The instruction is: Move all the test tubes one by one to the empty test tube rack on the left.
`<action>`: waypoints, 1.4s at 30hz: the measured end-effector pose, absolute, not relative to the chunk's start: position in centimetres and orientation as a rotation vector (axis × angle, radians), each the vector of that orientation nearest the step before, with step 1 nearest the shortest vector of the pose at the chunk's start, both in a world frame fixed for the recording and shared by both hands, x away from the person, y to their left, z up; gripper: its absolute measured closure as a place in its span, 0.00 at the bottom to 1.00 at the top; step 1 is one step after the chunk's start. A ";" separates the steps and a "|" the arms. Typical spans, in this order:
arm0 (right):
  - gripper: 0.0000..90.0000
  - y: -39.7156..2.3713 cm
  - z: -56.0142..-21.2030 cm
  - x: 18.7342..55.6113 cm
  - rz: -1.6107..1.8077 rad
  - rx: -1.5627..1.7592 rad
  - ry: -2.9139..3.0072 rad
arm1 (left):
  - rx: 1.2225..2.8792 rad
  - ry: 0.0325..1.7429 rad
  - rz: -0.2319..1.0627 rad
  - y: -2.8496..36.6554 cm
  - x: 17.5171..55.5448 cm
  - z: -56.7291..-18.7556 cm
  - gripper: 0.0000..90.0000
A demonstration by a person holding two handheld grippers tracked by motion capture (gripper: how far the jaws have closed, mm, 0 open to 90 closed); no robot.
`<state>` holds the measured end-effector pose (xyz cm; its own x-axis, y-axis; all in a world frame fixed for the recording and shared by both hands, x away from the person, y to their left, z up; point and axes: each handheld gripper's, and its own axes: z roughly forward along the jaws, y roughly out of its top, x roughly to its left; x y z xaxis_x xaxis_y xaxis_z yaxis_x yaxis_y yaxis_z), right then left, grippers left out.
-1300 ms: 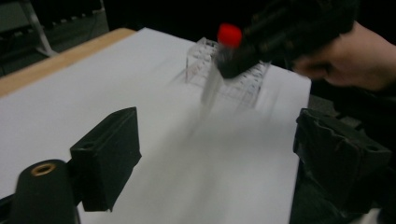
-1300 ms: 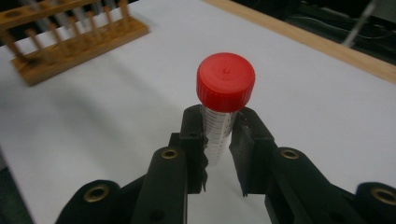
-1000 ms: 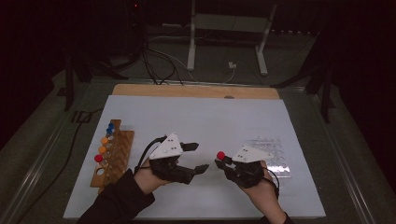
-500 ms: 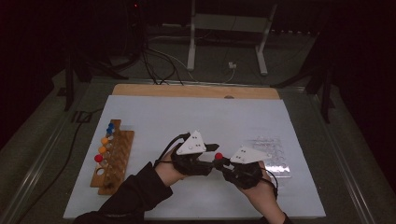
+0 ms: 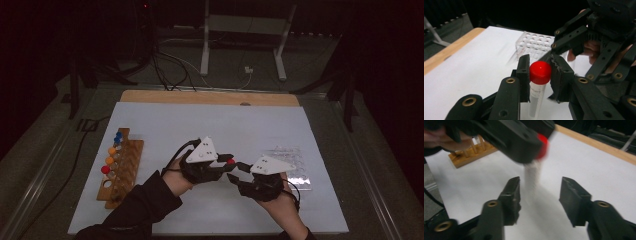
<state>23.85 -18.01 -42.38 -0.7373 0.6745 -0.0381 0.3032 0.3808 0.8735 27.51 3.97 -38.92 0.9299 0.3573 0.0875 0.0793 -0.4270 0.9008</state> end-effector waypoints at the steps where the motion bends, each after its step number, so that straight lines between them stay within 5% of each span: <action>1: 0.47 -18.2 -42.3 23.8 1.314 0.853 2.244 | 1.996 0.323 0.323 4.3 27.5 -38.7 0.80; 5: 0.24 -18.7 -42.0 23.7 1.349 0.863 2.197 | 1.983 0.346 0.368 6.1 27.3 -37.6 0.80; 11: 0.02 -19.4 -41.8 23.7 1.413 0.866 2.166 | 1.975 0.388 0.435 9.7 26.5 -36.3 0.80; 29: 0.00 -19.1 -41.8 23.6 1.423 0.866 2.162 | 1.886 0.697 0.658 24.6 21.8 -35.2 0.80; 42: 0.00 -19.3 -41.8 23.7 1.425 0.871 2.160 | 1.794 0.870 0.730 30.1 19.7 -38.0 0.80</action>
